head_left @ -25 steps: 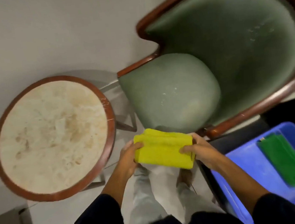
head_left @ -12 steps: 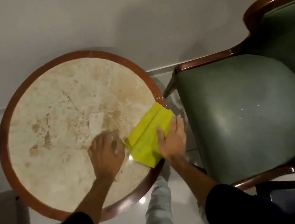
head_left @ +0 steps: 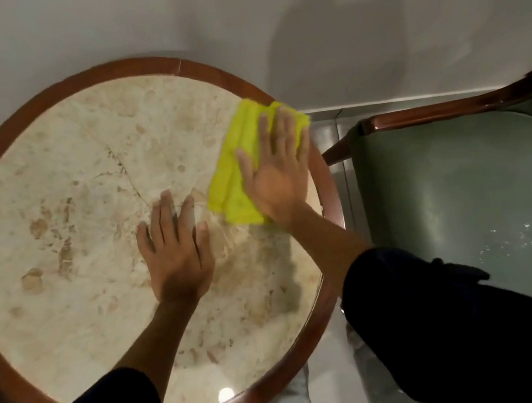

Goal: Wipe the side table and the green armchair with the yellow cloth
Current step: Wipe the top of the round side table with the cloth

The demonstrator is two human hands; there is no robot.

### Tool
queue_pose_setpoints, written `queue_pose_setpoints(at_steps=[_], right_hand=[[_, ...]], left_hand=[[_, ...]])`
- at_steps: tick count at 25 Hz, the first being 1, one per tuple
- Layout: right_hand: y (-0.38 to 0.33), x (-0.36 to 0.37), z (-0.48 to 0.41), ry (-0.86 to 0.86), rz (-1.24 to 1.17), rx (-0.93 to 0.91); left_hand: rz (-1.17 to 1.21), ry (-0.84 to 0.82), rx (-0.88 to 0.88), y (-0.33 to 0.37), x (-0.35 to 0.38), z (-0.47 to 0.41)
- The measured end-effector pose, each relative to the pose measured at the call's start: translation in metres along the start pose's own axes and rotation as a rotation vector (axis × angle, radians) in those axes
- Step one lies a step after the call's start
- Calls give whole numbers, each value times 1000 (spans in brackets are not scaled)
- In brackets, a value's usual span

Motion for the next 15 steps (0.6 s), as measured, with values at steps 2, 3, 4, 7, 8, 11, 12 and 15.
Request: queue_pose_setpoints(at_steps=[2,3,4,7,8,11,12,15], right_hand=[[-7,10,65,-54,57,-328],[11,12,102,-91,92,-416],[40,8,127,-114,126,-449],[107,-8,110,-126,189,-383],[110,-11,83,-116,188,-302],[61,-15,-4,-69,87,-30],[36,-11,-19,-68,78,-20],[-6,5,14,-55,112,-279]], left_hand=[[38,8,-37,3,-5,3],[44,6,-46,2,-6,4],[52,-7,-47,2,-6,2],[58,-22,-47,-1,-1,2],[42,-14,-45,-1,-1,2],[-11,-11,-14,0,0,1],[-13,0,-11,1,0,2],[67,50,-53,2,-6,2]])
Point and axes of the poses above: each hand's wrist, its own z-axis away from the middle knuckle, its own x-axis out of the palm, y = z × x, the point moved 8 cm from there along -z, towards the middle knuckle, and after that the axes turned 15 degrees about x, right-handed, at the moved point
